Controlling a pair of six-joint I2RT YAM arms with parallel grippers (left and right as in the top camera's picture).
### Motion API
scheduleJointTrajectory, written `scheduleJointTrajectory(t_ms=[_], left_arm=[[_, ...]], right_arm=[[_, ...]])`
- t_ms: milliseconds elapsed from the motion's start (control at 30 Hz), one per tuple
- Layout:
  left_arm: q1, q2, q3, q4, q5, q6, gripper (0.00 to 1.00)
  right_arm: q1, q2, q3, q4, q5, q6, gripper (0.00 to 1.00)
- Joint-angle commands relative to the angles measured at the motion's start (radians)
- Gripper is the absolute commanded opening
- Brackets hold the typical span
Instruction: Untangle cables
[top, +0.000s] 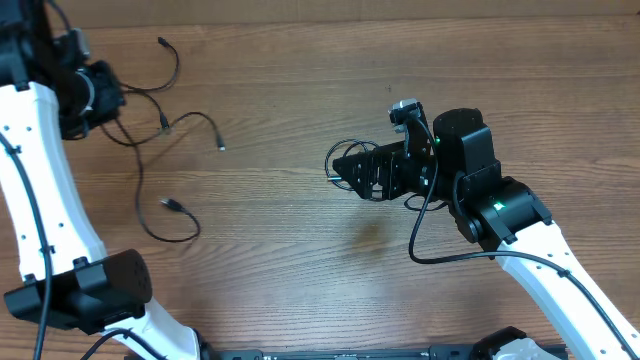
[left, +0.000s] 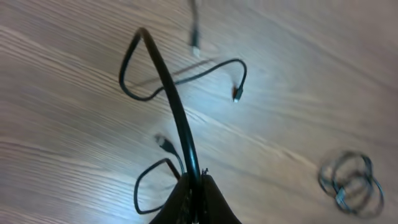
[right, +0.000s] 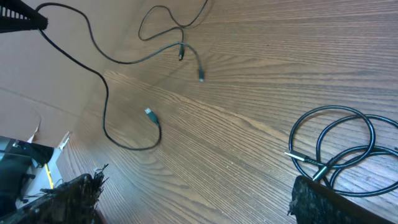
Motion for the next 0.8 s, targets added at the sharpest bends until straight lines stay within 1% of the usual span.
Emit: scheduleJointTrajectory(t_ms=[0, 133, 300, 600, 667, 767], left_arm=[[0.043, 0.007, -0.004, 0.026, -0.062, 0.012, 0.04], [0.072, 0.007, -0.007, 0.060, -0.094, 0.010, 0.04], [0.096, 0.027, -0.014, 0.097, -0.099, 0.008, 0.06], [0.115, 0.151, -0.014, 0.144, -0.111, 0.007, 0.04], [0.120, 0.180, -0.014, 0.153, -0.161, -0.019, 0.04], [0.138, 0.228, -0.014, 0.172, -0.270, -0.095, 0.04]], right_arm=[[0.000, -0.008, 0.017, 0.002, 0.006, -0.004, 0.98], [0.000, -0.008, 0.017, 0.002, 0.006, -0.005, 0.98], [0.000, -0.007, 0.017, 0.003, 0.007, -0.005, 0.99], [0.000, 0.013, 0.017, 0.003, 0.009, -0.008, 1.00], [0.000, 0.014, 0.017, 0.002, 0.018, -0.008, 1.00], [0.000, 0.015, 0.017, 0.002, 0.033, -0.009, 1.00]])
